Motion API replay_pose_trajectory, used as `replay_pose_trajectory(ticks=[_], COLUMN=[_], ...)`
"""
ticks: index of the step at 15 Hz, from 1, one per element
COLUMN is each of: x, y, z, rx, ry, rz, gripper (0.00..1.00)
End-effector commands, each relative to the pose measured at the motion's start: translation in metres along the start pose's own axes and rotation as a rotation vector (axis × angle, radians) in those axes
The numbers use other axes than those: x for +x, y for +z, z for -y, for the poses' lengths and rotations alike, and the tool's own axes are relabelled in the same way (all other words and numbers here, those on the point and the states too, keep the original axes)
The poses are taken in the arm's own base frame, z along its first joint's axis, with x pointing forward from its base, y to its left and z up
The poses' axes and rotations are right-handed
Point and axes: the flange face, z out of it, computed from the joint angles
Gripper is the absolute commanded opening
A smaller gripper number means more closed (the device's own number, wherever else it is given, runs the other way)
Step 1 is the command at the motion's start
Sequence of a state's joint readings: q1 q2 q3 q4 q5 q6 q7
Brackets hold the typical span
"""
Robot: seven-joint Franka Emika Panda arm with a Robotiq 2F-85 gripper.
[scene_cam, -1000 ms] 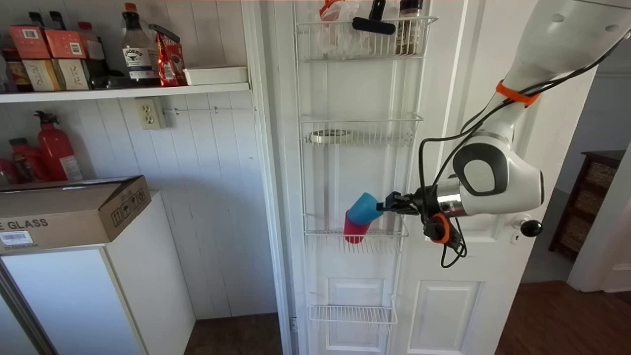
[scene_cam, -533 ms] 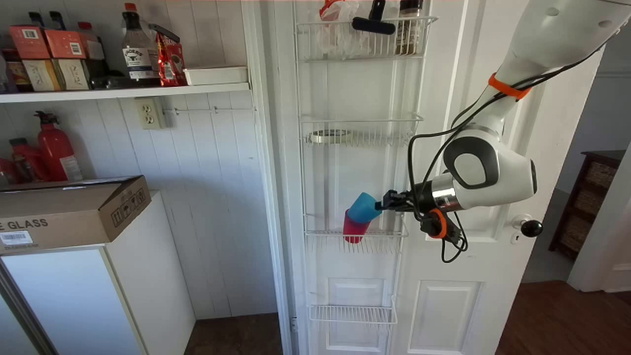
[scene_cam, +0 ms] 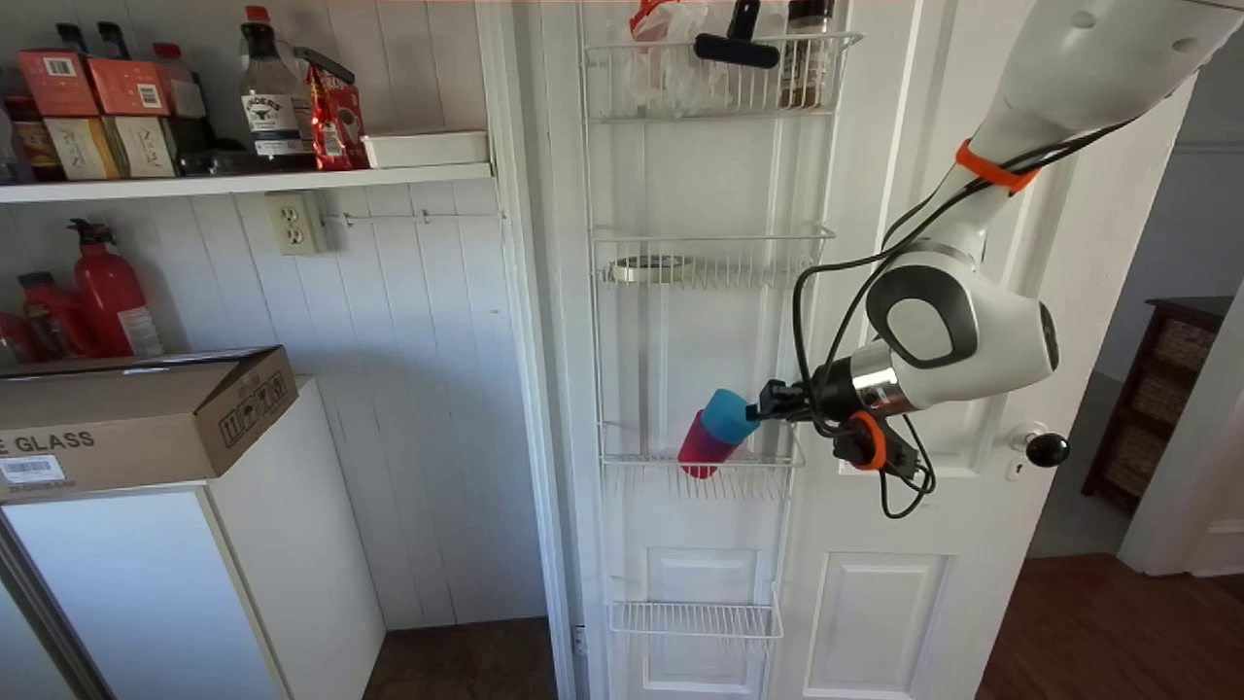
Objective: Put the blue cup in the pink cup
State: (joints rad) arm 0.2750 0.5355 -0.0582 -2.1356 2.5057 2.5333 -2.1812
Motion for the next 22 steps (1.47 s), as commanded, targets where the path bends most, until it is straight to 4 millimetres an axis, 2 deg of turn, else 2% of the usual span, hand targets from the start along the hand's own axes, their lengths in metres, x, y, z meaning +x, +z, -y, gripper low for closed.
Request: replay_pose_trajectory(ticks=[1, 2, 3, 4, 5, 10, 11, 12, 13, 17, 18, 22], x=[-0.003, -0.003, -0.004, -0.005, -0.005, -0.009, -0.010, -0.011, -0.012, -0.014, -0.014, -0.015], y=[0.009, 0.010, 0.011, 0.012, 0.013, 0.017, 0.018, 0.019, 0.019, 0.022, 0.022, 0.021], z=[0.011, 0.013, 0.015, 0.015, 0.016, 0.016, 0.016, 0.016, 0.015, 0.014, 0.014, 0.012], rx=[0.013, 0.017, 0.021, 0.023, 0.026, 0.035, 0.039, 0.040, 0.042, 0.052, 0.055, 0.054], ry=[-0.011, -0.012, -0.012, -0.012, -0.011, -0.005, -0.003, -0.001, 0.002, 0.018, 0.024, 0.052], rz=[0.011, 0.014, 0.015, 0.015, 0.017, 0.025, 0.027, 0.028, 0.030, 0.031, 0.030, 0.032], gripper=[0.08, 0.24, 0.32, 0.33, 0.39, 0.73, 0.31, 0.35, 0.35, 0.06, 0.02, 0.01])
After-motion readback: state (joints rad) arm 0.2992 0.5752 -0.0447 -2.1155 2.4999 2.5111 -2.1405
